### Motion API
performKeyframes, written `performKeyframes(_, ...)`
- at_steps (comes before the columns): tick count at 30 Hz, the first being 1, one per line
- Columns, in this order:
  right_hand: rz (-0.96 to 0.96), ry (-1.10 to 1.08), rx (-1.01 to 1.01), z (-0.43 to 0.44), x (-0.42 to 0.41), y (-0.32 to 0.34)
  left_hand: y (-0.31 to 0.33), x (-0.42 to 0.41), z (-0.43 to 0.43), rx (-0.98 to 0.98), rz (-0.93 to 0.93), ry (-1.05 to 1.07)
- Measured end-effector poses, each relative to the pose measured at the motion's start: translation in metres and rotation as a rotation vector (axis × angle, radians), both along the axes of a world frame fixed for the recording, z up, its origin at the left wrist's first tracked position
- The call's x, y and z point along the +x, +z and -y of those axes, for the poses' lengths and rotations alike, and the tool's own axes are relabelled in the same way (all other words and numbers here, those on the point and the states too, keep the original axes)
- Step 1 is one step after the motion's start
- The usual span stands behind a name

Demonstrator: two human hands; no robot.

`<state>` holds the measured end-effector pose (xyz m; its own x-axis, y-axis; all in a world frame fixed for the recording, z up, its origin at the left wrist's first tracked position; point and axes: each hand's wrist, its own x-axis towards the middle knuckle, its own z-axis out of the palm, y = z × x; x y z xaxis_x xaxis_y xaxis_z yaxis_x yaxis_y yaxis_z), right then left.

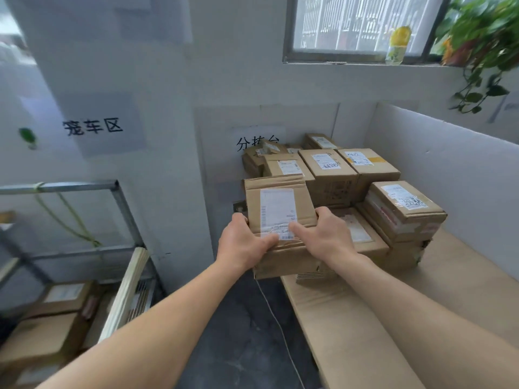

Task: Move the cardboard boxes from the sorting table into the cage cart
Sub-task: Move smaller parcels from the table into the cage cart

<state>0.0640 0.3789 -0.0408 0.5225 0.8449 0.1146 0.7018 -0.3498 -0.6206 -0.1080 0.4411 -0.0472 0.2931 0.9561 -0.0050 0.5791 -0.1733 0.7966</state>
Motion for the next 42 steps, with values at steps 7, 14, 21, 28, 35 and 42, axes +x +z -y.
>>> performKeyframes(7, 0.012, 0.193, 0.076, -0.022, -0.135, 0.028, 0.026, -0.145, 0.009, 0.055, 0.059, 0.166)
performKeyframes(14, 0.023, 0.413, 0.115, -0.052, -0.256, 0.044, 0.037, -0.269, 0.011, 0.107, 0.056, 0.376)
performKeyframes(21, -0.020, 0.625, 0.114, -0.094, -0.357, 0.044, 0.029, -0.368, 0.005, 0.141, 0.002, 0.599)
performKeyframes(28, -0.007, 0.834, 0.084, -0.146, -0.437, 0.023, 0.013, -0.438, -0.005, 0.098, 0.005, 0.813)
performKeyframes(35, -0.023, 1.061, 0.024, -0.197, -0.496, 0.010, 0.003, -0.474, -0.019, 0.047, 0.000, 1.021)
performKeyframes(42, -0.028, 1.264, -0.036, -0.226, -0.533, -0.003, -0.013, -0.483, -0.024, 0.020, -0.020, 1.222)
